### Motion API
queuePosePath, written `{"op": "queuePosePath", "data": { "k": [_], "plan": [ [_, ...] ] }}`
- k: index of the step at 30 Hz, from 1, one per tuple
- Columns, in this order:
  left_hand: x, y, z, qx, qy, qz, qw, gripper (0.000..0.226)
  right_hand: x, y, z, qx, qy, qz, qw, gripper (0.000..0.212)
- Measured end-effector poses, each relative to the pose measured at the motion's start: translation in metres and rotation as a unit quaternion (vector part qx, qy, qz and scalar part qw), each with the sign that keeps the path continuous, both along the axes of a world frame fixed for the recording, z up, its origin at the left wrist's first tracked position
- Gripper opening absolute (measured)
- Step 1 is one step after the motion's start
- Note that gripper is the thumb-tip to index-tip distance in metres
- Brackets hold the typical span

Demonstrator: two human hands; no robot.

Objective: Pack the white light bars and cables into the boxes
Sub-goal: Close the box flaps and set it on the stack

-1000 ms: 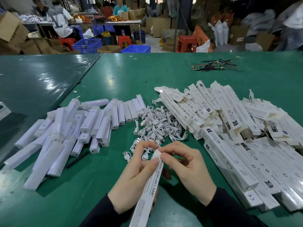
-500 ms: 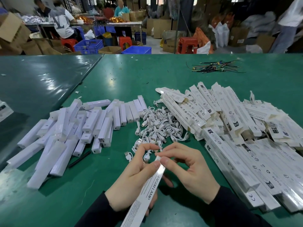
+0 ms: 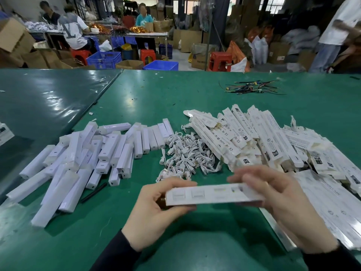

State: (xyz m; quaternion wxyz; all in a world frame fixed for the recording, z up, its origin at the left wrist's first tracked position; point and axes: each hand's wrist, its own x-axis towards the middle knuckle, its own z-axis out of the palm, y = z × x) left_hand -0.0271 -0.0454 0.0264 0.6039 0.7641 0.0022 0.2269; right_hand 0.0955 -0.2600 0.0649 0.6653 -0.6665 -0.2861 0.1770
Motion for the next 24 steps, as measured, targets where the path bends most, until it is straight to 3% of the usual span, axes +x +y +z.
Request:
{"op": "queuePosePath", "data": {
  "k": [3, 5, 8, 12, 17, 21, 24],
  "plan": [
    [0.001, -0.006, -0.005, 0.035, 0.022, -0.023, 0.999, 0.047, -0.012, -0.025, 0.008, -0.072, -0.069, -0.06, 0.993, 0.029],
    [0.002, -0.006, -0.005, 0.017, 0.031, 0.003, 0.999, 0.055, -0.01, -0.052, 0.012, -0.076, -0.121, -0.181, 0.973, 0.025],
    [0.004, 0.0, -0.003, -0.008, 0.015, 0.1, 0.995, 0.034, 0.005, -0.091, 0.003, -0.139, -0.13, -0.302, 0.934, 0.028],
    [0.005, 0.007, -0.004, -0.059, 0.005, 0.184, 0.981, 0.011, 0.008, -0.107, -0.025, -0.208, -0.079, -0.287, 0.932, 0.033],
    [0.006, 0.009, -0.008, -0.05, 0.0, 0.216, 0.975, 0.025, -0.003, -0.08, -0.02, -0.231, -0.148, -0.237, 0.932, 0.03],
    [0.006, 0.02, -0.012, 0.053, -0.005, 0.291, 0.955, 0.025, -0.001, -0.05, 0.005, -0.207, -0.28, -0.275, 0.896, 0.026],
    [0.005, 0.04, -0.016, 0.268, -0.004, 0.389, 0.881, 0.012, -0.006, -0.008, 0.013, -0.159, -0.307, -0.21, 0.914, 0.026]
  ]
}}
